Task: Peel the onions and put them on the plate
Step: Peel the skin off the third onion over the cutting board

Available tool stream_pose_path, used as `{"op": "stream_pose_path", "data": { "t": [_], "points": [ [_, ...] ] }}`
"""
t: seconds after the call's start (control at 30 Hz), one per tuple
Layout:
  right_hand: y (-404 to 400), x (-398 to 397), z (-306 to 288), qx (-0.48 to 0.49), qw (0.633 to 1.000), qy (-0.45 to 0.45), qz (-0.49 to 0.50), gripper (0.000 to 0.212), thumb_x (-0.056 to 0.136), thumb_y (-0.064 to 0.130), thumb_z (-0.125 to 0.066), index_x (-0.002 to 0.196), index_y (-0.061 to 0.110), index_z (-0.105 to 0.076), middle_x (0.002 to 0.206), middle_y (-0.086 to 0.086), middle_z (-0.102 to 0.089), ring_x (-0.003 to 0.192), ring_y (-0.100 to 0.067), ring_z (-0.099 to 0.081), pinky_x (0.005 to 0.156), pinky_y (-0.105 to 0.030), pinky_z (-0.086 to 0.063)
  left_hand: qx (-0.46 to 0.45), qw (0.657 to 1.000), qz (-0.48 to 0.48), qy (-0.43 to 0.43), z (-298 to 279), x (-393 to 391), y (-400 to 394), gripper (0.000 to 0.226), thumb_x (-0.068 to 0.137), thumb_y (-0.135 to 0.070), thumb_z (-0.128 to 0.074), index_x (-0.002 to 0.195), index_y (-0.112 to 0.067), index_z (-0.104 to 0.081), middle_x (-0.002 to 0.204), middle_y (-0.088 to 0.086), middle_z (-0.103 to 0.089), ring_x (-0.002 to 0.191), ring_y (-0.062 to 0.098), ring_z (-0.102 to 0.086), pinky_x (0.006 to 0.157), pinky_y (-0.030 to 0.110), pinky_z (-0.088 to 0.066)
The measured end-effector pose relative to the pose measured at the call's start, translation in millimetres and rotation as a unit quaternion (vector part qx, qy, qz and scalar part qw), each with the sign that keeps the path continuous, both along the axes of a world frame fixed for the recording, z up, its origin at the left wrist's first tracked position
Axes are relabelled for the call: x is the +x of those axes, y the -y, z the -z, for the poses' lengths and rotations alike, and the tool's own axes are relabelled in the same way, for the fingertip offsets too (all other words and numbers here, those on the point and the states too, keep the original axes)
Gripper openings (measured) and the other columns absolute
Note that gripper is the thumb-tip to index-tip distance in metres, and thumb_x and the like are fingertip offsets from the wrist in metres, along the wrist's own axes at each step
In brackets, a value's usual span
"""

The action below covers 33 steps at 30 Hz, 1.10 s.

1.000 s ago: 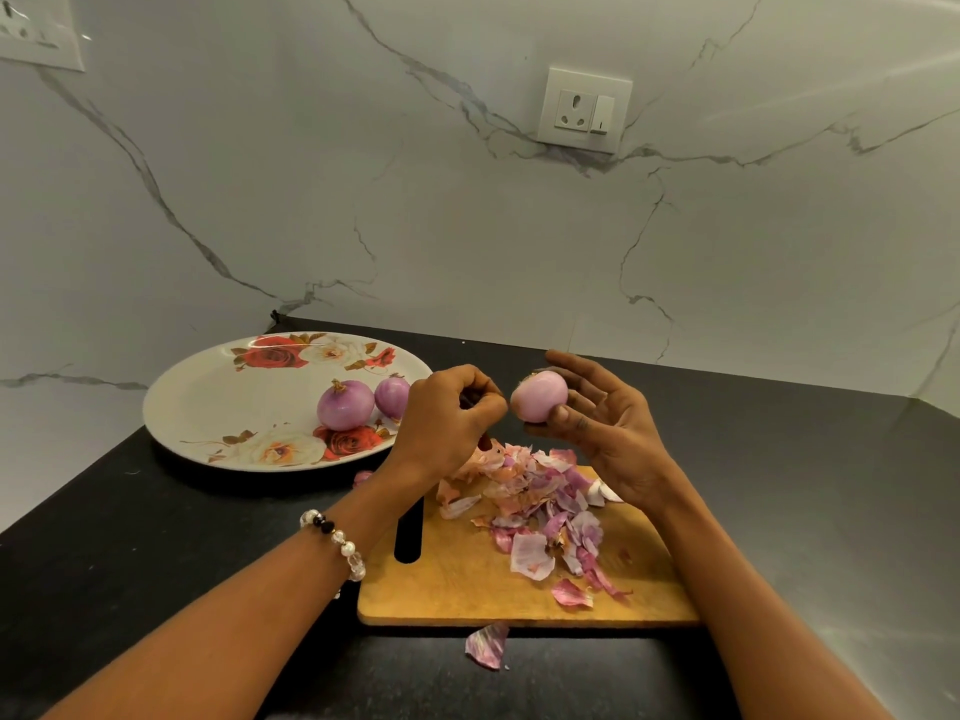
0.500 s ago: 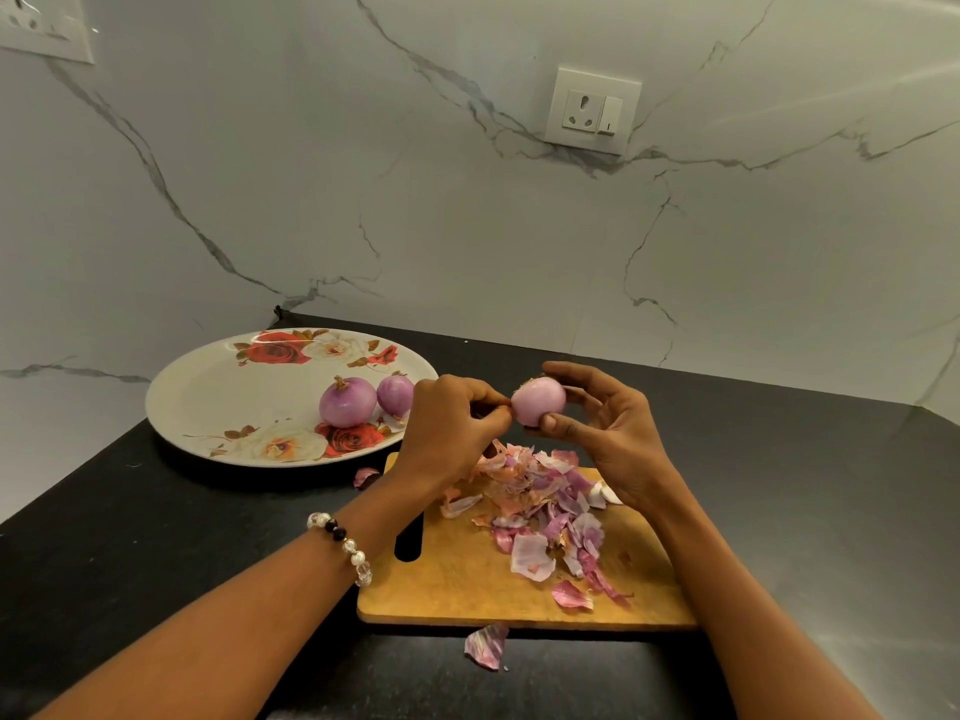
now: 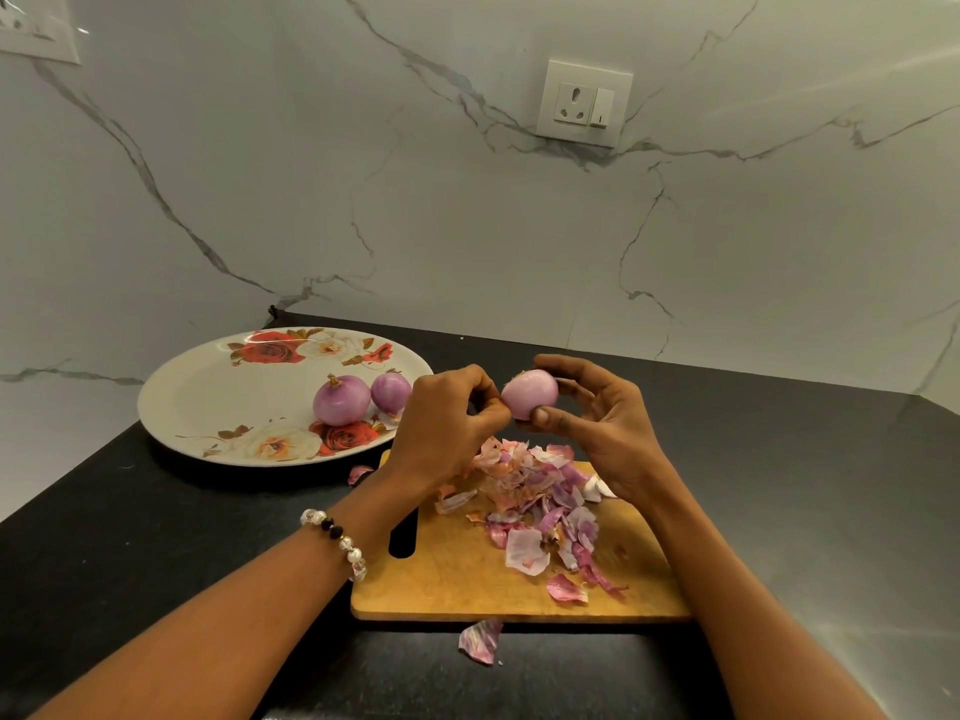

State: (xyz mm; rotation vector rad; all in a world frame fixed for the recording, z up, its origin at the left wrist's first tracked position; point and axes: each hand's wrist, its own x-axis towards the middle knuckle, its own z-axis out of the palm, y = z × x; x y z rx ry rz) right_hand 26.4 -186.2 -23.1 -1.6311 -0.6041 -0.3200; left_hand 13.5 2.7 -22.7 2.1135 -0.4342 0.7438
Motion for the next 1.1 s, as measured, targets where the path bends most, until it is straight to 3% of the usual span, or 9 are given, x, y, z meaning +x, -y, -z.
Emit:
{"op": "stream_pose_path", "data": {
  "t": [0.13,0.23,0.33,0.57,0.77,0.93,1.1],
  "points": [
    [0.6,-0.3,0.3,0.035,0.999,-0.027,-0.022,0.057,0.069,0.027,-0.085,0.122,0.018,-0.065,0.122,-0.002,-0.067,0.117,-0.033,-0.061,0.09,-0.057,-0.056,-0.026,0.999,0.022,-0.022,-1.9,-0.3,0.0,0.003,0.086,-0.019,-0.063,0.085,-0.017,-0.061,0.073,-0.006,-0.06,0.066,0.013,-0.058,0.058,0.013,-0.045],
    [-0.2,-1.5,-2.1,0.076,0.994,-0.061,-0.053,0.07,0.063,0.039,-0.09,0.124,0.016,-0.063,0.123,-0.003,-0.066,0.119,-0.036,-0.06,0.085,-0.048,-0.059,-0.058,0.997,0.021,-0.04,-2.8,0.7,-1.8,0.004,0.088,-0.019,-0.061,0.084,-0.018,-0.06,0.071,-0.007,-0.059,0.062,0.014,-0.06,0.053,0.016,-0.049],
    [1.7,-1.9,-5.0,0.125,0.983,-0.094,-0.099,0.074,0.062,0.033,-0.091,0.126,0.012,-0.061,0.124,-0.006,-0.065,0.119,-0.038,-0.06,0.082,-0.041,-0.06,-0.109,0.991,0.018,-0.078,-3.4,2.5,-2.8,0.005,0.089,-0.02,-0.06,0.085,-0.017,-0.061,0.074,-0.002,-0.06,0.054,0.012,-0.063,0.047,0.017,-0.05],
    [1.8,-0.6,-6.6,0.182,0.965,-0.132,-0.133,0.082,0.054,0.031,-0.096,0.123,0.006,-0.06,0.122,-0.013,-0.064,0.112,-0.041,-0.064,0.079,-0.039,-0.061,-0.155,0.978,0.028,-0.134,-3.6,3.5,-3.6,0.003,0.091,-0.021,-0.061,0.093,-0.019,-0.063,0.085,-0.001,-0.066,0.056,0.011,-0.065,0.051,0.018,-0.053],
    [-0.3,-1.1,-7.9,0.205,0.959,-0.153,-0.123,0.082,0.048,0.033,-0.098,0.117,0.004,-0.063,0.121,-0.016,-0.063,0.108,-0.04,-0.066,0.077,-0.037,-0.061,-0.168,0.971,0.097,-0.137,-9.4,-3.8,-1.2,0.037,0.081,-0.049,-0.057,0.106,-0.023,-0.064,0.098,-0.003,-0.069,0.059,0.016,-0.067,0.057,0.029,-0.059],
    [-3.2,-3.6,-6.8,0.162,0.969,-0.149,-0.11,0.08,0.053,0.036,-0.096,0.12,0.007,-0.064,0.12,-0.015,-0.066,0.109,-0.041,-0.066,0.077,-0.035,-0.061,-0.139,0.977,0.101,-0.124,-5.9,-6.6,3.3,0.044,0.076,-0.041,-0.071,0.115,-0.019,-0.065,0.101,-0.003,-0.067,0.065,0.015,-0.068,0.057,0.024,-0.058],
    [-4.4,-4.4,-7.9,0.168,0.964,-0.166,-0.123,0.081,0.054,0.032,-0.097,0.121,0.003,-0.062,0.123,-0.02,-0.064,0.111,-0.044,-0.064,0.078,-0.039,-0.062,-0.151,0.984,0.054,-0.076,-4.4,-2.5,0.5,0.021,0.081,-0.024,-0.072,0.1,-0.016,-0.071,0.084,-0.002,-0.069,0.068,0.003,-0.064,0.051,0.015,-0.052]
  ]
}}
